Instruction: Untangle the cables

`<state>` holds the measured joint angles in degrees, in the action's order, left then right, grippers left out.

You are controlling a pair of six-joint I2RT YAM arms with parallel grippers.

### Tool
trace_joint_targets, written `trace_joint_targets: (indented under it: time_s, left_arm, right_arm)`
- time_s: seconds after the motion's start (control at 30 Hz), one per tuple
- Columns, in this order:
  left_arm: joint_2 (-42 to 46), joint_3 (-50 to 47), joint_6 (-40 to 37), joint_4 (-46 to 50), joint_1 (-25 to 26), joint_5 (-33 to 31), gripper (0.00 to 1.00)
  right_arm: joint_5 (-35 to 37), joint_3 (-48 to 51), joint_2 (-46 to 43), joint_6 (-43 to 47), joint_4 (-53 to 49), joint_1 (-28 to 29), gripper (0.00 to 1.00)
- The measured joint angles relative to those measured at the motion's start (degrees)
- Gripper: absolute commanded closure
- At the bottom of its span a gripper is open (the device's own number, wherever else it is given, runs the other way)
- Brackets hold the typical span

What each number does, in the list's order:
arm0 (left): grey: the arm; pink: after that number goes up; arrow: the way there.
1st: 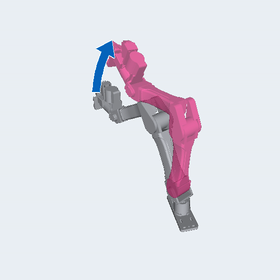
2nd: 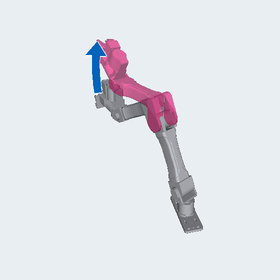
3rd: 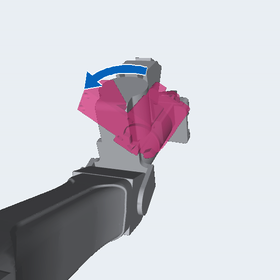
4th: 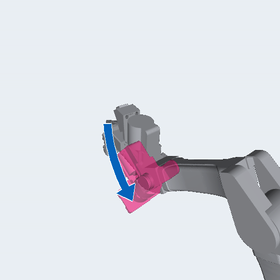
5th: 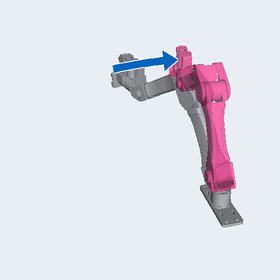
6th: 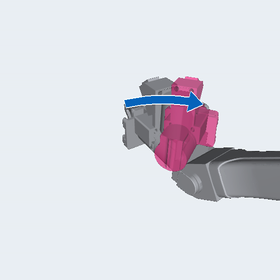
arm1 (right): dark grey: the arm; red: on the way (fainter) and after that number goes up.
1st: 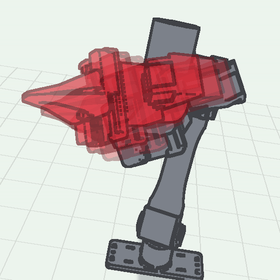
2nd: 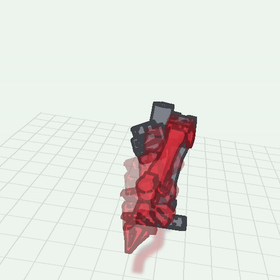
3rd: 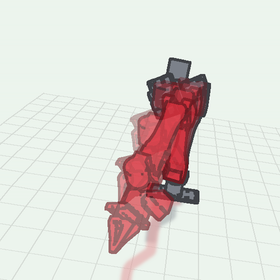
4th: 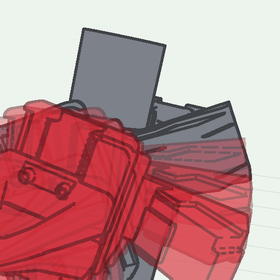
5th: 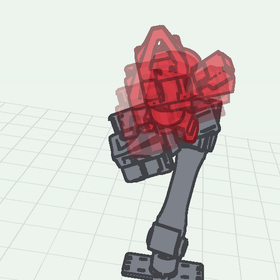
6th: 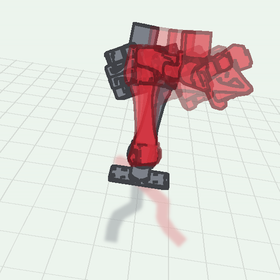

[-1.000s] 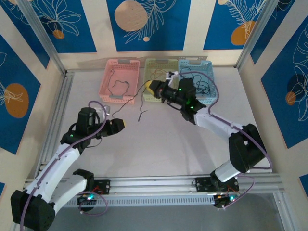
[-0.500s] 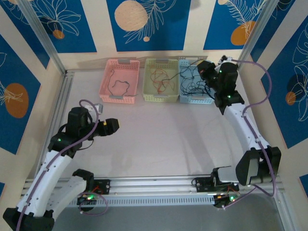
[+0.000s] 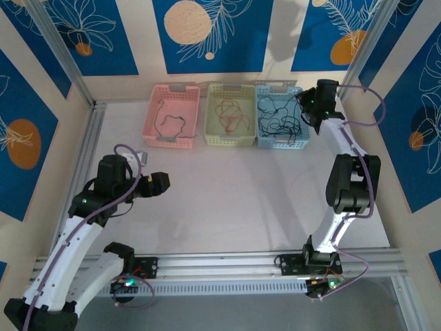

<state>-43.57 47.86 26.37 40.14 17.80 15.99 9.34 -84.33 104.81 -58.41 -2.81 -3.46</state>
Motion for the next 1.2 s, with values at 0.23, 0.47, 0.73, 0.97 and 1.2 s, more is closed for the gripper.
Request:
trace_joint_targets:
  time_s: [0.23,0.47,0.73,0.97,1.2]
  left_arm:
    - [-0.09,-0.02,-0.02,0.0,0.0,0.0,0.22]
    - [-0.44,-0.04,-0.02,0.0,0.0,0.0,0.22]
    - [-0.98,-0.28,-0.02,-0.11,0.0,0.0,0.22]
    - [-1.68,-0.66,0.02,-0.46,0.0,-0.02,0.21]
    - [-2.21,-2.64,0.85,-4.94,0.0,-4.28,0.0]
  right_arm:
    - [0.17,-8.61,7.96,0.02,-1.64,-0.2,1.0]
    - [-0.17,-21.0,15.02,1.18,-8.2,-0.26,0.97]
    - [-1.18,-27.12,19.54,1.7,-12.24,0.09,0.6]
    - [-1.75,-25.2,19.63,4.42,-15.56,0.13,0.3]
    - [-1.66,-12.17,8.13,7.96,-16.98,0.13,0.28]
